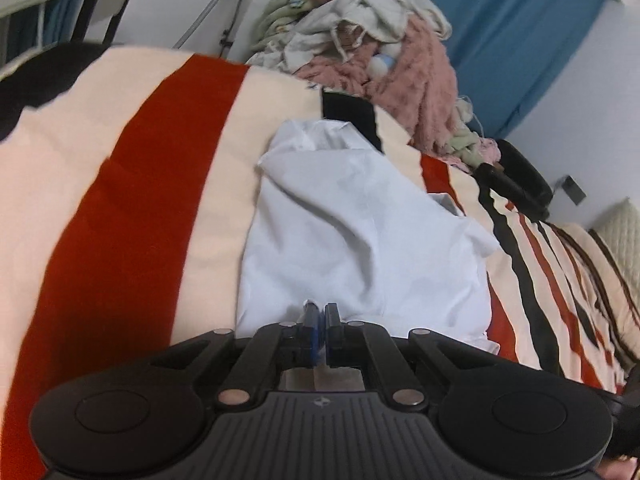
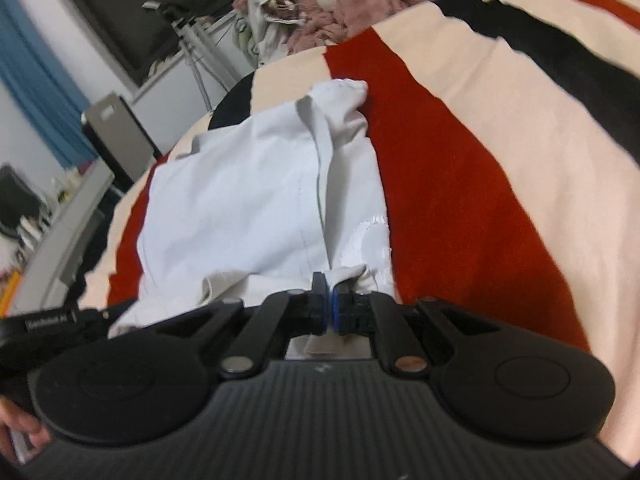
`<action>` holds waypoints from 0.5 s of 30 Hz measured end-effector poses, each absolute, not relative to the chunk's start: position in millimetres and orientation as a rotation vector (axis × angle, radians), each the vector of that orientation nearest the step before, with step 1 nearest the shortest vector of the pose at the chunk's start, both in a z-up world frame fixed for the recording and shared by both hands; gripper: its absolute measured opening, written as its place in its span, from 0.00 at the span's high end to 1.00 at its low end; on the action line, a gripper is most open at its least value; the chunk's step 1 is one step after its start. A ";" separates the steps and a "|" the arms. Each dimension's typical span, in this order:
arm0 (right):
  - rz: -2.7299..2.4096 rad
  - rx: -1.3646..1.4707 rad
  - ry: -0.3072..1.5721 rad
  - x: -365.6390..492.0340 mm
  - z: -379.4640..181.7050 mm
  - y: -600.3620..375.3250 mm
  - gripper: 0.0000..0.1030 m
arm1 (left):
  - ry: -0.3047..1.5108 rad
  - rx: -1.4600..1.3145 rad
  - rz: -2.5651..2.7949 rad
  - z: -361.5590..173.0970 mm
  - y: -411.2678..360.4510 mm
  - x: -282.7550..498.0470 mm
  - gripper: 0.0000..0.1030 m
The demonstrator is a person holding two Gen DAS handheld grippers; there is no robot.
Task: Fold clothes
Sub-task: 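Lift the hem with both grippers and fold it toward the collar, then release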
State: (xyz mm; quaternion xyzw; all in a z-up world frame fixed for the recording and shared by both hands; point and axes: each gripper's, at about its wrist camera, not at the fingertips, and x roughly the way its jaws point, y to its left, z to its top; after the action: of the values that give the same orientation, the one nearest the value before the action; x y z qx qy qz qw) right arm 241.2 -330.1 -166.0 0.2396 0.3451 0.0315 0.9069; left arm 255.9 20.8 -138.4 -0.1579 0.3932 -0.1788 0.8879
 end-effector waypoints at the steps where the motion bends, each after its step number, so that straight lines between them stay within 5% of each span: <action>1: 0.064 0.467 0.704 238.6 -161.0 -327.4 0.92 | 0.805 -0.314 -0.374 -135.7 19.2 253.1 0.89; 3: 0.061 0.427 0.691 230.7 -148.9 -322.7 0.87 | 0.774 -0.272 -0.371 -126.1 16.7 243.6 0.58; 4: 0.063 0.409 0.678 224.0 -141.9 -320.4 0.82 | 0.748 -0.235 -0.345 -119.5 15.2 235.0 0.35; 5: 0.065 0.392 0.665 216.9 -134.7 -318.1 0.60 | 0.721 -0.197 -0.317 -112.7 13.8 226.1 0.23; 6: 0.064 0.376 0.642 207.7 -127.1 -315.5 0.35 | 0.699 -0.169 -0.310 -105.0 12.6 215.7 0.21; 8: 0.062 0.344 0.581 185.9 -111.4 -309.9 0.21 | 0.660 -0.132 -0.307 -90.3 10.5 194.5 0.21; 15: 0.052 0.186 0.403 106.5 -61.6 -282.8 0.23 | 0.519 -0.077 -0.317 -45.0 9.9 107.8 0.14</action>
State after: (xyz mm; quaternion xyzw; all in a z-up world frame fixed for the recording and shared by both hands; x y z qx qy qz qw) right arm 106.5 -282.8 -61.6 0.0921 0.2001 0.0260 0.9751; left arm 107.8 9.9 -45.0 -0.0380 0.2556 -0.1561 0.9534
